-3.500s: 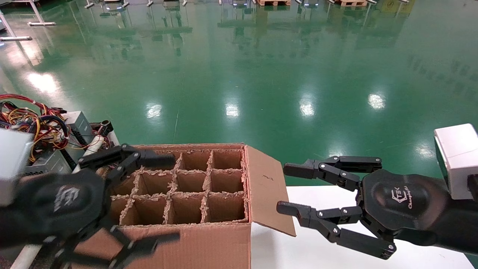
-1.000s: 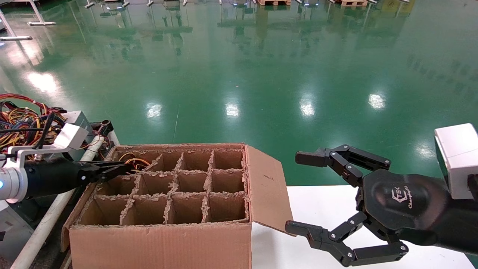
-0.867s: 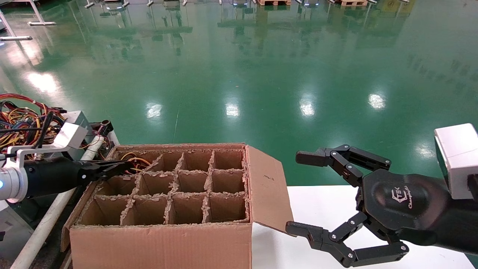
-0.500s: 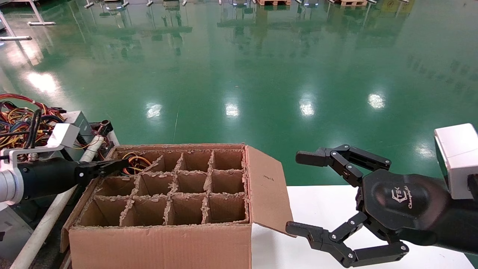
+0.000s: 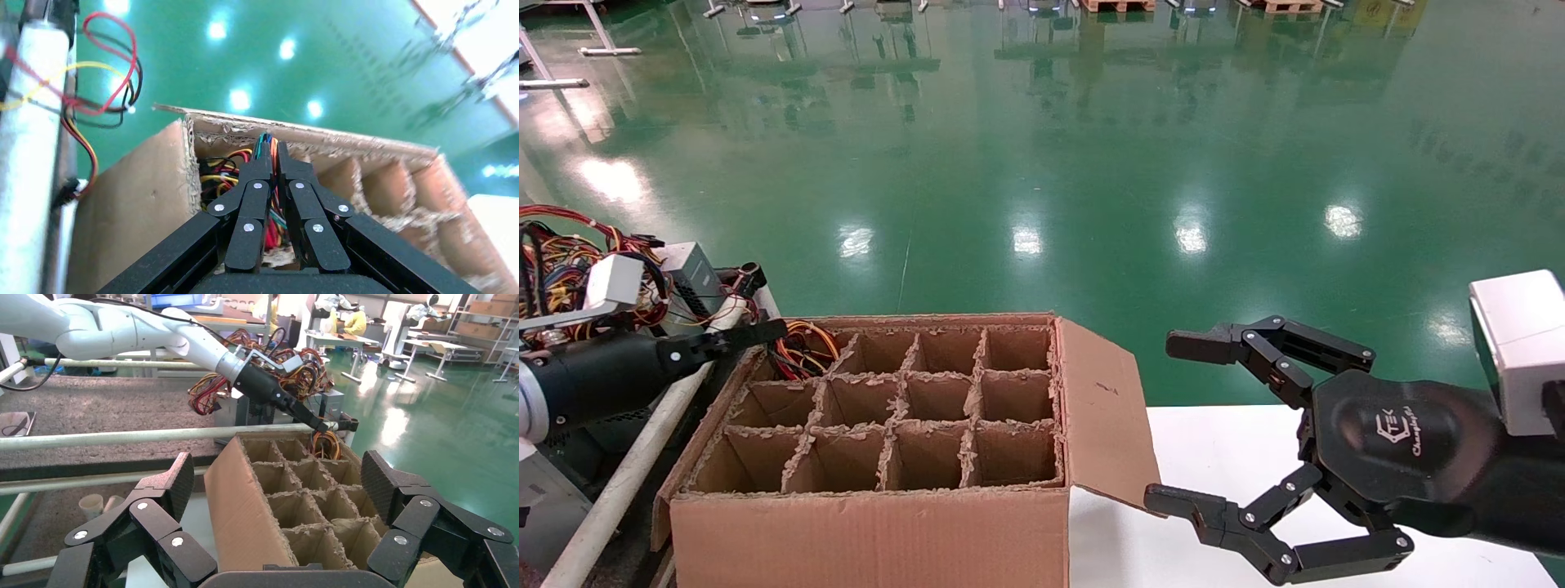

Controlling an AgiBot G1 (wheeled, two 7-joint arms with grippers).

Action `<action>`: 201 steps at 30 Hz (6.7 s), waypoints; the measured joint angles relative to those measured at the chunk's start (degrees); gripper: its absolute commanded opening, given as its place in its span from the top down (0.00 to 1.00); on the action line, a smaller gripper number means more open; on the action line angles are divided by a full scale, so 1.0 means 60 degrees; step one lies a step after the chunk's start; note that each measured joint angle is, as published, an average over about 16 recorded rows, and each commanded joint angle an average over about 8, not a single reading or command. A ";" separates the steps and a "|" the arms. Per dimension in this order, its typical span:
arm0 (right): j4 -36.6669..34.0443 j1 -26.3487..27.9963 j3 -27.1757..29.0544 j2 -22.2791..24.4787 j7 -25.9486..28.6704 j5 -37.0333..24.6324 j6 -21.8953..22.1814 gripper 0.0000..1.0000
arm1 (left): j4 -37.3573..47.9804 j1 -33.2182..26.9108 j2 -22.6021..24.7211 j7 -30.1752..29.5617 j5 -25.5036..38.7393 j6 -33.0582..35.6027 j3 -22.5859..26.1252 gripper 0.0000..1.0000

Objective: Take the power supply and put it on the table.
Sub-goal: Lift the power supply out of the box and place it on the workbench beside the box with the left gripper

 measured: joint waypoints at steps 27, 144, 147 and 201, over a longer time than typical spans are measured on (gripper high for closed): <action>0.0000 0.0000 0.0000 0.0000 0.0000 0.0000 0.0000 0.00 | -0.2227 0.1469 -0.0673 -0.4937 -0.1759 -0.1308 -0.0826 1.00; 0.0000 0.0000 -0.0001 0.0000 0.0000 0.0001 0.0000 0.00 | -0.3151 -0.6448 -0.9226 -0.7296 -0.2876 0.2050 0.5647 1.00; 0.0000 0.0000 -0.0001 0.0000 0.0000 0.0001 0.0000 0.00 | -0.3452 -0.6497 -0.9344 -0.7117 -0.3296 0.1557 0.6347 1.00; -0.0002 -0.0002 0.0000 0.0002 -0.0002 0.0003 0.0004 0.00 | -0.2922 -0.8101 -0.5586 0.1807 -0.1925 0.0414 0.5686 0.00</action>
